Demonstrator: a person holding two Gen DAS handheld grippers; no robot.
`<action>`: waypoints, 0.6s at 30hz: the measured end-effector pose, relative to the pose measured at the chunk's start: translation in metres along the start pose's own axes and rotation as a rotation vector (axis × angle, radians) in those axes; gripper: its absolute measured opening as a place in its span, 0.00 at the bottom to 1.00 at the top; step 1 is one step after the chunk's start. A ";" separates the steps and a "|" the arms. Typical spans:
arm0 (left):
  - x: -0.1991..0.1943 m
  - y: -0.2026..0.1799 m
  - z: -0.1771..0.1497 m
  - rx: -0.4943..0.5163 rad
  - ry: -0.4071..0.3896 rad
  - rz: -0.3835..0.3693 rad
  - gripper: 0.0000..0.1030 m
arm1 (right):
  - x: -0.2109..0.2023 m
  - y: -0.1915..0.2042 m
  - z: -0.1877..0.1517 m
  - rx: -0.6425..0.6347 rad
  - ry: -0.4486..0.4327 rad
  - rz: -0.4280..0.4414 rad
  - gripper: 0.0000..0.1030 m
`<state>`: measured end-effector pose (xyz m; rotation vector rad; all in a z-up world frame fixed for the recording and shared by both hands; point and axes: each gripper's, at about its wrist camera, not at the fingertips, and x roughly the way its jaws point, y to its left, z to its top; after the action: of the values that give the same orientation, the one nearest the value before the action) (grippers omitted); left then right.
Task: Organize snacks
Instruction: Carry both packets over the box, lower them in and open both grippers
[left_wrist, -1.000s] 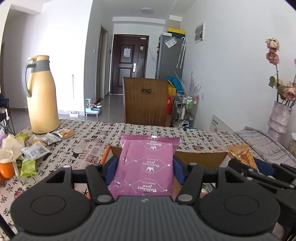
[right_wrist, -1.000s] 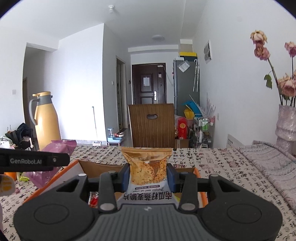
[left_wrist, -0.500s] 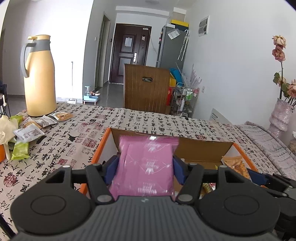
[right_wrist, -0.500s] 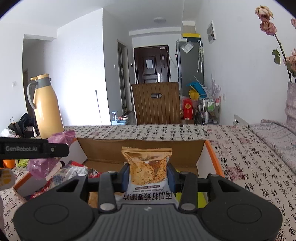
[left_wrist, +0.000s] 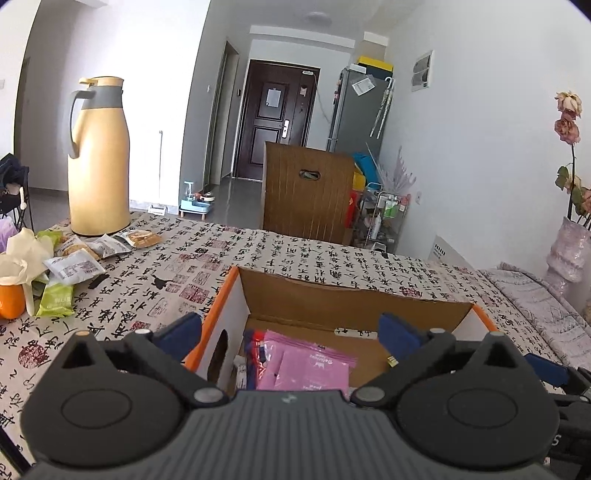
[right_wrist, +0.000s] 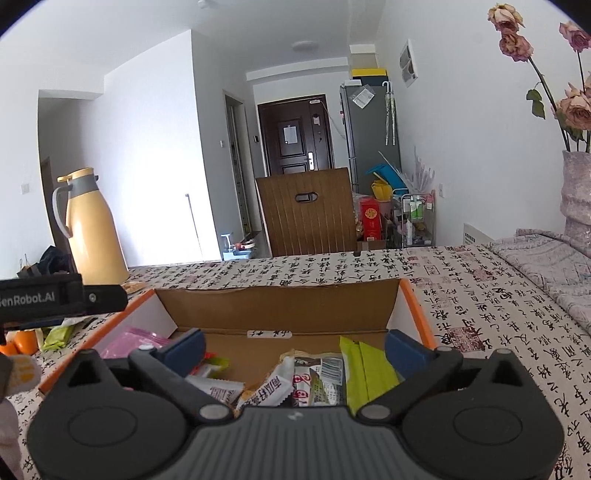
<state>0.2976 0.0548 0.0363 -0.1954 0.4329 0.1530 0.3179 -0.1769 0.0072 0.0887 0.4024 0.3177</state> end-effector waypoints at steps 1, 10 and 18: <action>-0.001 0.000 0.000 0.000 0.000 0.001 1.00 | -0.001 0.000 0.000 0.000 -0.001 0.000 1.00; -0.002 -0.001 0.001 0.005 -0.004 -0.002 1.00 | 0.000 0.002 0.001 -0.007 0.001 -0.008 1.00; -0.023 -0.006 0.012 0.003 -0.045 0.002 1.00 | -0.016 0.007 0.012 -0.035 -0.032 -0.030 1.00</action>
<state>0.2829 0.0496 0.0573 -0.1886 0.3887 0.1585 0.3068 -0.1757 0.0247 0.0538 0.3665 0.2932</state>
